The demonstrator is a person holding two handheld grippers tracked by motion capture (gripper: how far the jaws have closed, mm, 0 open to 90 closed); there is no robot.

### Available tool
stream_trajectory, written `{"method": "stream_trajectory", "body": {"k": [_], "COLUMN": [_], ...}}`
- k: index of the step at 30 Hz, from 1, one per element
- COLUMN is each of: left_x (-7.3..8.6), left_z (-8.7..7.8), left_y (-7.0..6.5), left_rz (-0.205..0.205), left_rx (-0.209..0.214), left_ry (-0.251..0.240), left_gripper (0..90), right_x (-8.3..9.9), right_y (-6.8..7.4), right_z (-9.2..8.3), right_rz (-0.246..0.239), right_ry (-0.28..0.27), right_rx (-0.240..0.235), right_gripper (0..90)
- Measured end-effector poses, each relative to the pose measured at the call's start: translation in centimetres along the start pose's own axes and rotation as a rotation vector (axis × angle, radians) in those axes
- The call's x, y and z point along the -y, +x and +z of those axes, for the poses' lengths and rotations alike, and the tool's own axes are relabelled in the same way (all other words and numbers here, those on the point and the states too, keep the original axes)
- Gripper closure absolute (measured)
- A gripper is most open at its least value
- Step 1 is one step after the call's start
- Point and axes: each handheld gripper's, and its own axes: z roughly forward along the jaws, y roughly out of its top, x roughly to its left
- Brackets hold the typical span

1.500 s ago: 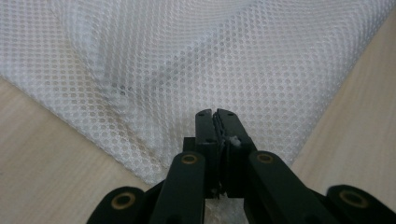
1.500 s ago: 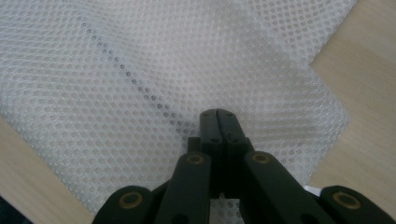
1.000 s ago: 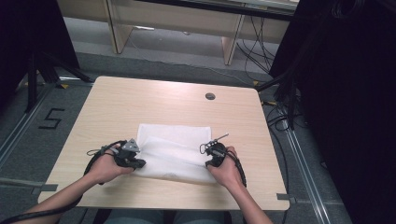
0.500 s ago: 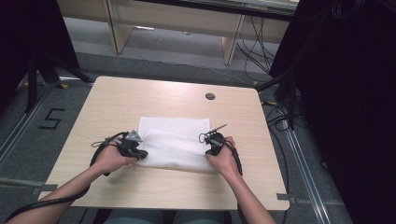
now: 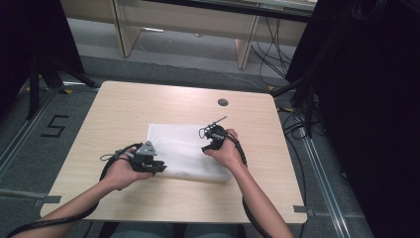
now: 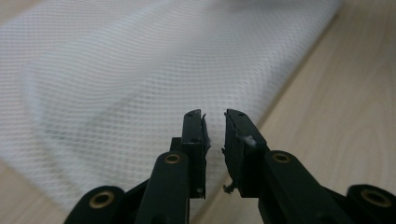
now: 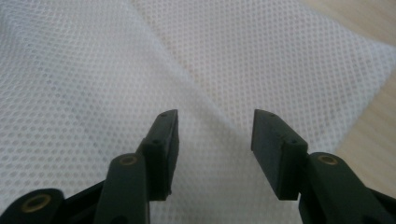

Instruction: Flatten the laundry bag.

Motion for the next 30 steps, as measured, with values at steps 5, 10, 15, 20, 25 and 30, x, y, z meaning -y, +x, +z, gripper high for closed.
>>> {"method": "stream_trajectory", "body": {"k": [5, 10, 15, 20, 25, 30], "left_x": [0.0, 0.2, 0.5, 0.4, -0.1, -0.1], "left_z": [1.1, 1.5, 1.9, 1.7, 1.5, 2.2], "left_y": [-0.5, -0.3, -0.2, -0.2, -1.1, -1.4], "left_rz": [0.033, 0.052, 0.028, 0.058, 0.044, 0.139], "left_rx": [0.002, 0.002, 0.001, 0.004, 0.038, 0.051], "left_ry": [0.032, 0.060, 0.064, 0.060, 0.034, 0.109], "left_gripper": [76.9, 76.7, 76.7, 76.7, 77.7, 77.8], "right_x": [-0.7, -1.1, -1.4, -1.8, -2.6, -3.2], "right_y": [0.2, 0.1, 1.0, 1.7, 1.8, 2.6], "right_z": [1.2, 2.4, 2.3, 1.5, -0.8, -2.9], "right_rz": [-0.030, -0.077, -0.126, -0.174, -0.156, -0.171], "right_ry": [0.029, 0.052, 0.091, 0.107, 0.035, -0.003], "right_rx": [-0.005, -0.033, -0.062, -0.058, -0.045, -0.042], "right_gripper": [47.1, 59.5, 83.3, 89.3, 89.4, 89.4]}}
